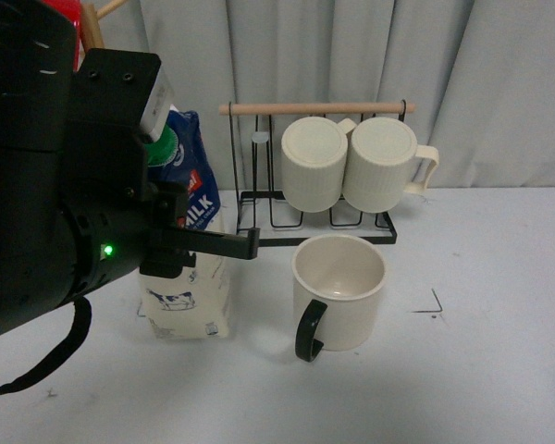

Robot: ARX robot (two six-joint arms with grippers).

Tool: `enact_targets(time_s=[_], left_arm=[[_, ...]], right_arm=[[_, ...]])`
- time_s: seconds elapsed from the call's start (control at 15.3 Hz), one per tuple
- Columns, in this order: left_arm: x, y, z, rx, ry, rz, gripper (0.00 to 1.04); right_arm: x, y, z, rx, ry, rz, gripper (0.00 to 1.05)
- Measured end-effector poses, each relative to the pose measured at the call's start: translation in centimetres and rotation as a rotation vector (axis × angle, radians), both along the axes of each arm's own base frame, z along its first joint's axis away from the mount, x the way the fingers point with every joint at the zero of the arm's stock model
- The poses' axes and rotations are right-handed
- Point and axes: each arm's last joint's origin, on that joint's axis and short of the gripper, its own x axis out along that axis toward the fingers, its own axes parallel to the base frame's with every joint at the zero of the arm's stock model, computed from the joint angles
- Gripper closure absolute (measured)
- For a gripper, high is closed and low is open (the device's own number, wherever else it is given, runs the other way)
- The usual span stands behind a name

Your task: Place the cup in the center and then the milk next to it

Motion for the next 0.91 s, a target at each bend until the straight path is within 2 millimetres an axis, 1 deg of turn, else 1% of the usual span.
enact_targets(time_s=[0.2,0.52,0.65,0.72,0.78,0.91], left_arm=[[0.3,-1.6,-0.2,-0.003,-0.005,-0.013,1.01],[1.0,-2.6,-2.5,0.013,0.022,-0.020,1.01],[1.1,-2.9,-2.7,0.003,0.009,-0.032,1.01],[1.1,-3.0,-2.8,0.005,0.017,-0.036,0.96],[1.2,-3.1,-2.8,0.002,0.010,-0.035,0.87],[1.3,-3.2,-2.0,-0.012,-0.008,-0.049,0.65]], right_arm=[[0.0,0.0,0.0,0.000,0.000,0.000,0.06],[0.0,0.0,0.0,0.000,0.000,0.000,0.06],[0.0,0.0,0.0,0.000,0.000,0.000,0.06],[0.0,0.0,0.0,0.000,0.000,0.000,0.06],[0.0,0.0,0.0,0.000,0.000,0.000,0.06],[0.0,0.0,0.0,0.000,0.000,0.000,0.06]])
